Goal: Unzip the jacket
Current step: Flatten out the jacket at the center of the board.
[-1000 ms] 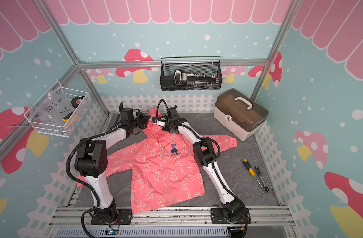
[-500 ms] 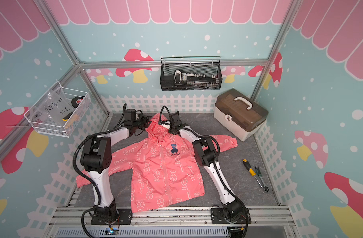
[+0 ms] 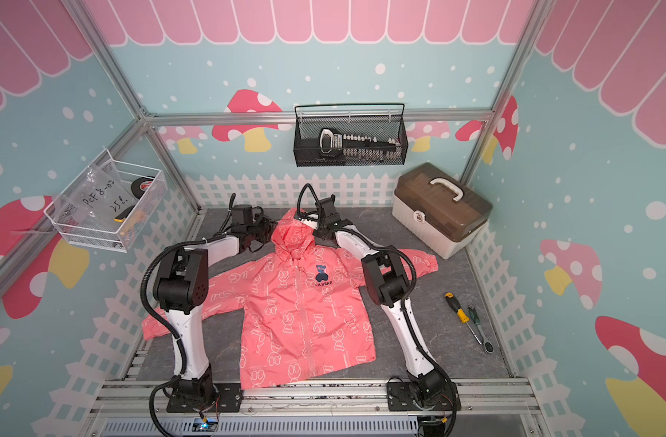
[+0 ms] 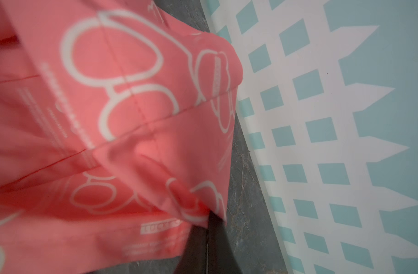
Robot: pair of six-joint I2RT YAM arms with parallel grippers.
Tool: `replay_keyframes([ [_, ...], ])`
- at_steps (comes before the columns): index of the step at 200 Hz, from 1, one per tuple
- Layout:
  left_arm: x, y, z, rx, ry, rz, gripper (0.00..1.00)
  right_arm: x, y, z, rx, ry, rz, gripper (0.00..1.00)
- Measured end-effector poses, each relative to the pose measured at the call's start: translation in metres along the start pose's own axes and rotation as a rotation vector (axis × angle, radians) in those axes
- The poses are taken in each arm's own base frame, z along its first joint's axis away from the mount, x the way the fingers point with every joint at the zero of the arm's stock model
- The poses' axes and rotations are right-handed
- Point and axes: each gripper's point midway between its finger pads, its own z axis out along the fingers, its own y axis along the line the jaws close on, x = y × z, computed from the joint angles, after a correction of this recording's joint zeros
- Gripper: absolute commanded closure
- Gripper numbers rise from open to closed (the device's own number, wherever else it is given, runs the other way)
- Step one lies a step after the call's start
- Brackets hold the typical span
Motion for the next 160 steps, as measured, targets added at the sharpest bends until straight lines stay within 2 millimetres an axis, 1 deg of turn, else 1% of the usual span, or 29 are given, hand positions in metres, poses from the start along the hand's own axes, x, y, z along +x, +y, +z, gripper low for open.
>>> replay_keyframes([
  [27,0.004,0.021,0.000,-0.027,-0.018,-0.023,1.00,0.006,0.008,-0.007,-0.026,0.012,-0.001,1.00],
  [52,0.007,0.030,-0.002,-0.026,-0.035,-0.041,1.00,0.009,0.014,-0.013,-0.044,0.017,-0.001,0.99],
  [61,0.009,0.033,-0.004,-0.021,-0.041,-0.050,0.95,0.011,0.016,-0.014,-0.051,0.020,0.000,0.98],
  [71,0.011,0.034,-0.009,-0.008,-0.049,-0.063,0.87,0.013,0.020,-0.015,-0.060,0.024,0.005,0.95],
  [87,0.013,0.037,-0.017,0.006,-0.069,-0.090,0.82,0.021,0.026,-0.016,-0.072,0.047,0.022,0.91],
  [96,0.012,0.038,-0.021,0.015,-0.081,-0.103,0.75,0.028,0.029,-0.017,-0.081,0.062,0.040,0.85],
  [107,0.012,0.039,-0.026,0.020,-0.097,-0.116,0.67,0.035,0.033,-0.022,-0.096,0.078,0.059,0.71],
  [111,0.013,0.038,-0.028,0.023,-0.100,-0.121,0.65,0.037,0.035,-0.025,-0.103,0.083,0.067,0.63],
  [117,0.015,0.037,-0.031,0.028,-0.104,-0.123,0.64,0.040,0.035,-0.030,-0.110,0.089,0.086,0.54],
  [125,0.017,0.034,-0.035,0.039,-0.111,-0.127,0.64,0.040,0.034,-0.036,-0.118,0.089,0.108,0.46],
  [133,0.020,0.029,-0.040,0.050,-0.115,-0.126,0.64,0.038,0.031,-0.044,-0.121,0.086,0.136,0.43],
  [146,0.024,0.019,-0.049,0.072,-0.123,-0.119,0.66,0.032,0.020,-0.058,-0.112,0.074,0.207,0.41],
  [160,0.027,0.001,-0.061,0.108,-0.131,-0.103,0.69,0.024,0.005,-0.074,-0.100,0.054,0.292,0.42],
])
